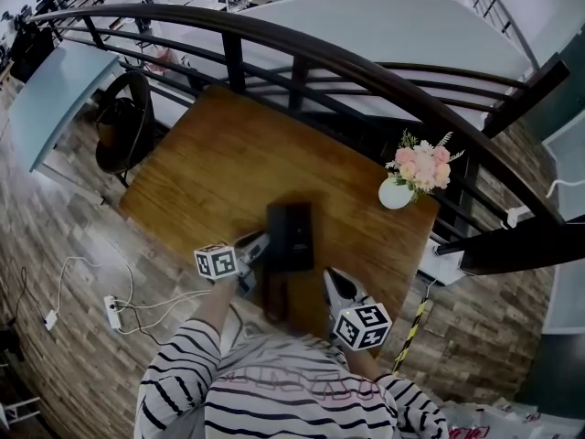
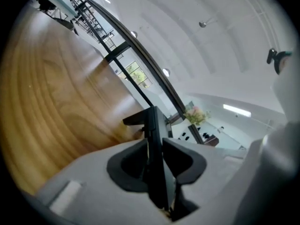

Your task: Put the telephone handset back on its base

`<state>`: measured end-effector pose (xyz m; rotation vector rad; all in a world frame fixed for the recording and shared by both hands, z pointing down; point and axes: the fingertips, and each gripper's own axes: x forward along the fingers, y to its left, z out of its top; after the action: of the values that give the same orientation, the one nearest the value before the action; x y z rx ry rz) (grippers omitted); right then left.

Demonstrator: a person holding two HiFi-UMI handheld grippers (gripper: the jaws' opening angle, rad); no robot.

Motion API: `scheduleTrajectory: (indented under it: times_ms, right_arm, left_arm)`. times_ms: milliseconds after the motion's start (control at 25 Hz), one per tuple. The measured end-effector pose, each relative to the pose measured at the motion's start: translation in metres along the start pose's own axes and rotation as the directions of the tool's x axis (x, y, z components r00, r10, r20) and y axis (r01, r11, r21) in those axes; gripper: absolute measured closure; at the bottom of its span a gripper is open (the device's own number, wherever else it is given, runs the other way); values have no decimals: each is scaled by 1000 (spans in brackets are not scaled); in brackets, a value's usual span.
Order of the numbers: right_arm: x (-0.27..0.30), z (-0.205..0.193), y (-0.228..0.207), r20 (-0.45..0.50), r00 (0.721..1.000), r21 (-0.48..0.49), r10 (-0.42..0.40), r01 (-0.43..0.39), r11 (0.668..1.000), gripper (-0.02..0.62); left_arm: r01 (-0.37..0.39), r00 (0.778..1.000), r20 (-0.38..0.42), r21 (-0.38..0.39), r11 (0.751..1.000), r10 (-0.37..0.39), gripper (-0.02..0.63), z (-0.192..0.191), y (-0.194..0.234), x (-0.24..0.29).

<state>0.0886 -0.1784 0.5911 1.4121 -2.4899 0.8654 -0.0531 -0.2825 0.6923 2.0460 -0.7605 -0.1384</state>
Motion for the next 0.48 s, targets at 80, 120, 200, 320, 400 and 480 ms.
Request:
scheduleTrajectory:
  times_ms: [80,120,200,320,400,480]
  right_arm:
    - [0,-1,1,-1,1000,-1,2,-2,1000,595]
    - [-1,-1,2,-1,1000,-2,3,-3,1000,595]
    - [-2,0,3,1,1000,-4,4,-4,1000,595]
    - [-4,1,6,7,1000,-10,2,-2,1000,595]
    - [-4,2,11,11,1000,-14,3,-3,1000,595]
    - [-5,2,16,16,1000,-18,6,-6,1000,595]
  left_arm:
    - [-6,1000,1,-9,1000,6,505,-1,2,0]
    - [-6,1000,5,-17,1000,6,503,-2,3,0]
    - [-4,1000,18,-25,1000,5,503,-1,3,-2]
    - [-5,998,55,-21,1000,6,503,7,-5,-10]
    - [-8,997,79,-9,1000,9,503,13,-9,-21]
    - [-5,996,91,21,1000,3,503,18,-17,-32]
